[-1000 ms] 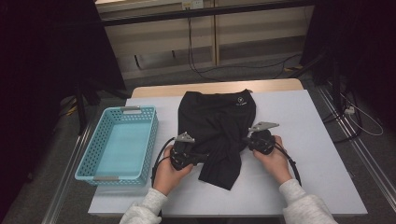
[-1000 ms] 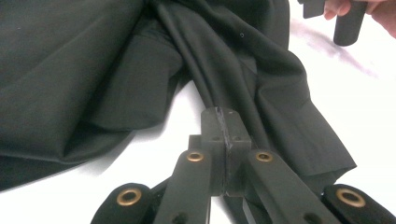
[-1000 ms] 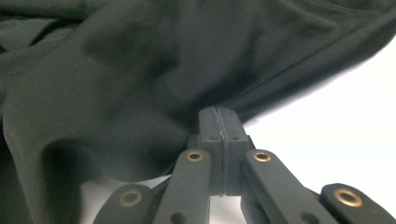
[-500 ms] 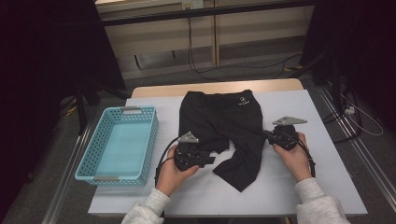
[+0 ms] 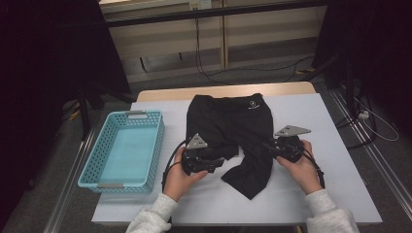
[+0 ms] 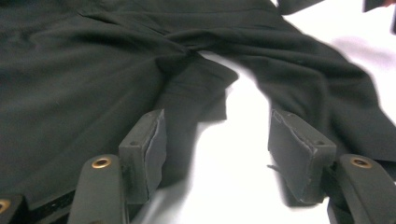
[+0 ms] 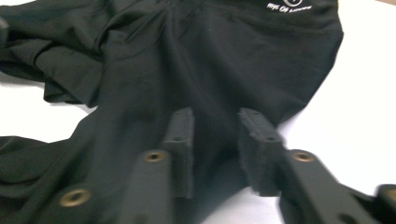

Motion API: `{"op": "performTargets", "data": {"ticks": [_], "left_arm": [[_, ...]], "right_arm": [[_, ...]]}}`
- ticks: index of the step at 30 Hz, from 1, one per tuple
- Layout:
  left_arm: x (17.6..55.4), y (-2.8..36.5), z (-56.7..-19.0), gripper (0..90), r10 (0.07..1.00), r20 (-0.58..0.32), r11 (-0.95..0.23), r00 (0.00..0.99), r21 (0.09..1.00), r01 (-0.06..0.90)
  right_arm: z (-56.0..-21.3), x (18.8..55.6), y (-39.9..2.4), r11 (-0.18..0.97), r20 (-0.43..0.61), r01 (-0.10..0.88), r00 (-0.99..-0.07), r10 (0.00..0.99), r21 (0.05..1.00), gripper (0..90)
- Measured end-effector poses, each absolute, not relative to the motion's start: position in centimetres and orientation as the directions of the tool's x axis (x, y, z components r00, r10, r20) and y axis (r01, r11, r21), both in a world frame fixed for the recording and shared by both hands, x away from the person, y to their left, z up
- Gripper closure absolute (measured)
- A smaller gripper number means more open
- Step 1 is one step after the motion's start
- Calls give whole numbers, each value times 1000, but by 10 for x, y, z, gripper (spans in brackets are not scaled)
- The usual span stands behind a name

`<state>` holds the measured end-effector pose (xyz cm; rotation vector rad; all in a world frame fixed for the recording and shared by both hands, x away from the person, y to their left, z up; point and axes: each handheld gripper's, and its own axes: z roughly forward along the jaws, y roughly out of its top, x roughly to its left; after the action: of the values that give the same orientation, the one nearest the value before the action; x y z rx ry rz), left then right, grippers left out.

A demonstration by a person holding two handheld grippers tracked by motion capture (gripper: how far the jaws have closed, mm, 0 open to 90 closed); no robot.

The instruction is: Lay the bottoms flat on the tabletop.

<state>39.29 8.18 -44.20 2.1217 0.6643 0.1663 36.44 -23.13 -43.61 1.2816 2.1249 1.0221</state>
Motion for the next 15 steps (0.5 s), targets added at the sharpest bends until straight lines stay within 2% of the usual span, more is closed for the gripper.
{"op": "performTargets", "data": {"ticks": [3,8,13,15], "left_arm": [[395,78,-446,391,515,-113,-475,850,788,392],[403,71,-453,482,520,-76,-509,851,772,380],[407,66,-456,647,534,-79,-531,842,743,407],[407,62,-455,770,528,-67,-552,846,731,402]], "right_arm": [[-436,360,-230,311,-17,546,-477,879,778,579],[-435,349,-233,298,3,547,-482,876,782,519],[-433,340,-235,292,9,543,-483,875,788,479],[-432,337,-237,298,9,542,-492,870,786,471]]}}
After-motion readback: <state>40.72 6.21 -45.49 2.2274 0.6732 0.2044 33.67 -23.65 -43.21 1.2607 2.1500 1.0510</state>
